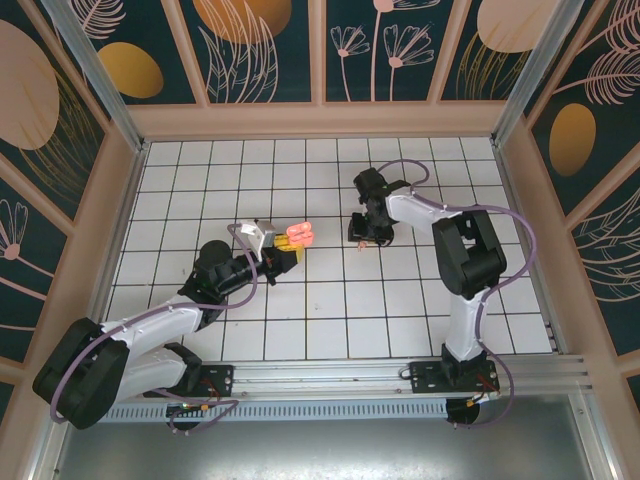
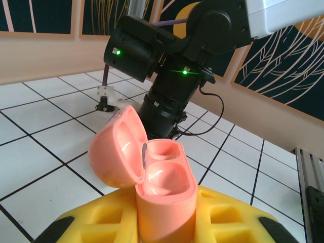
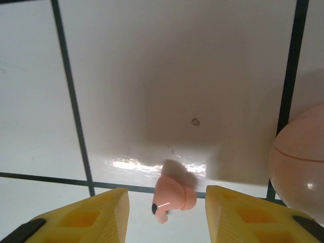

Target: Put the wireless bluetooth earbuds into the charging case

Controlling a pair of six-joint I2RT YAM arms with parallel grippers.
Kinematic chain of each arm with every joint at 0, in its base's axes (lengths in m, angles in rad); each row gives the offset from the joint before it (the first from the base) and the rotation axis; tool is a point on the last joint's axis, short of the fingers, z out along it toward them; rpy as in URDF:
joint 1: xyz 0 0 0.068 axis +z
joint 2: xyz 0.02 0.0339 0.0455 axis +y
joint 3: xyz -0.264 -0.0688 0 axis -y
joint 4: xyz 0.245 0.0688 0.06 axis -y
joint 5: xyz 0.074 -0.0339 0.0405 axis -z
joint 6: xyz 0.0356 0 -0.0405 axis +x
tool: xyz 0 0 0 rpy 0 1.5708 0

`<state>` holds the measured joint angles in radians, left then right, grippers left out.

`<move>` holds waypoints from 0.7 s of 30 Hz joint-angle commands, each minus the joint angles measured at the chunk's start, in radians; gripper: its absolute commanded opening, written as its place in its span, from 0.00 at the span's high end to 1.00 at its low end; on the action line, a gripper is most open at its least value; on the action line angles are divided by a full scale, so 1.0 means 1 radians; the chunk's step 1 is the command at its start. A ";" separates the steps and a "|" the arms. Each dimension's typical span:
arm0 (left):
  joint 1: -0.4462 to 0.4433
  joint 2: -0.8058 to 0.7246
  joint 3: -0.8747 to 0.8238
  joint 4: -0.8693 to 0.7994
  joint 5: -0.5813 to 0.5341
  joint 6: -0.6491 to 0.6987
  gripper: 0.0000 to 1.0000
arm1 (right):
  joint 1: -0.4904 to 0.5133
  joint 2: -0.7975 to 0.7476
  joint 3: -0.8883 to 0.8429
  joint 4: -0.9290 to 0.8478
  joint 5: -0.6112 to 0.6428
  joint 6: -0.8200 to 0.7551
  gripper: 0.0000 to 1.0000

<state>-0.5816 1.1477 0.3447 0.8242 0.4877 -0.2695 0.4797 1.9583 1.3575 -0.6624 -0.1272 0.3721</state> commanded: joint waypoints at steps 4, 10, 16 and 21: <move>-0.002 -0.015 0.024 0.003 -0.006 0.019 0.78 | 0.006 0.035 0.037 -0.045 0.027 -0.029 0.58; -0.002 -0.016 0.021 0.001 -0.007 0.017 0.78 | 0.006 0.046 0.026 -0.023 0.009 -0.029 0.63; -0.001 -0.022 0.021 -0.004 -0.009 0.016 0.78 | 0.006 0.048 0.016 -0.008 -0.001 -0.025 0.68; -0.001 -0.022 0.020 -0.005 -0.010 0.016 0.79 | 0.005 0.045 0.002 0.000 -0.008 -0.018 0.69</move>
<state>-0.5816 1.1439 0.3447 0.8089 0.4873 -0.2665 0.4797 1.9816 1.3605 -0.6697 -0.1284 0.3492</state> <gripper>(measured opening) 0.220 0.307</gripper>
